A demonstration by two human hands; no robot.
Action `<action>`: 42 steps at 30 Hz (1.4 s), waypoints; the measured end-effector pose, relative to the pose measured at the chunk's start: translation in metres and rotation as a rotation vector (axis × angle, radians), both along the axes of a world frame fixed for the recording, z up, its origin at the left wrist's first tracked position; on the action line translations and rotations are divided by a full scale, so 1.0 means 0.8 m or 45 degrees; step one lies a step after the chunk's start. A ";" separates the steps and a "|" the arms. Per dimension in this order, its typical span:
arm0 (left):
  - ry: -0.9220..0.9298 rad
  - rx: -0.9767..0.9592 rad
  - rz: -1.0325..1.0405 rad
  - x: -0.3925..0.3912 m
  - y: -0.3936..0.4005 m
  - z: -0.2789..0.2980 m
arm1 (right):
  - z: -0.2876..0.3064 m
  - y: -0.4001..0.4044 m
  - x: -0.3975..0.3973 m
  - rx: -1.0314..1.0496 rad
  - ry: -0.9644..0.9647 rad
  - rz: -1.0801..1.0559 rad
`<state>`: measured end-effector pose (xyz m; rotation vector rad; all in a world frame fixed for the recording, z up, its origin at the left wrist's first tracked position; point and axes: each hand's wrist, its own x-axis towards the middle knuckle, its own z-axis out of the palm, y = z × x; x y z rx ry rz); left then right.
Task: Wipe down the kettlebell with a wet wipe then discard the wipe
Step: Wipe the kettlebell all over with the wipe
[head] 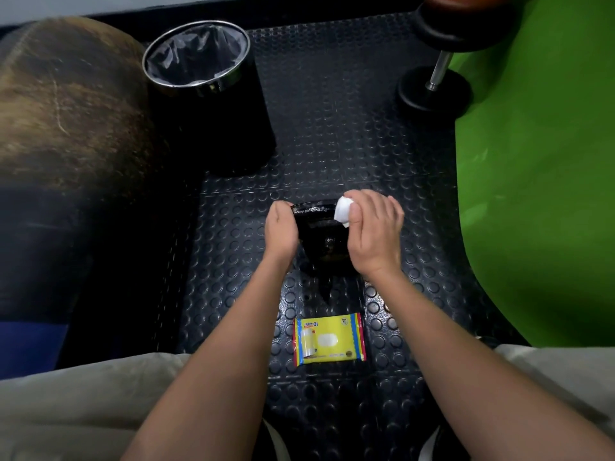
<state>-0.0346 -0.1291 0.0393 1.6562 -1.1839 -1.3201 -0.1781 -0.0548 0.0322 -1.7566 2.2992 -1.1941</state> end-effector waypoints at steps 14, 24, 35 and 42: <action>-0.012 0.029 0.031 0.000 -0.006 0.001 | 0.006 -0.017 0.006 0.083 -0.996 -0.284; -0.012 0.088 0.069 0.001 -0.007 0.004 | 0.029 -0.033 -0.005 0.426 -1.831 -0.505; -0.021 0.081 0.049 0.002 -0.006 0.005 | 0.037 -0.038 0.016 0.266 -0.122 -0.190; -0.029 0.015 0.040 0.003 -0.002 0.005 | 0.046 -0.044 0.072 0.276 0.393 0.044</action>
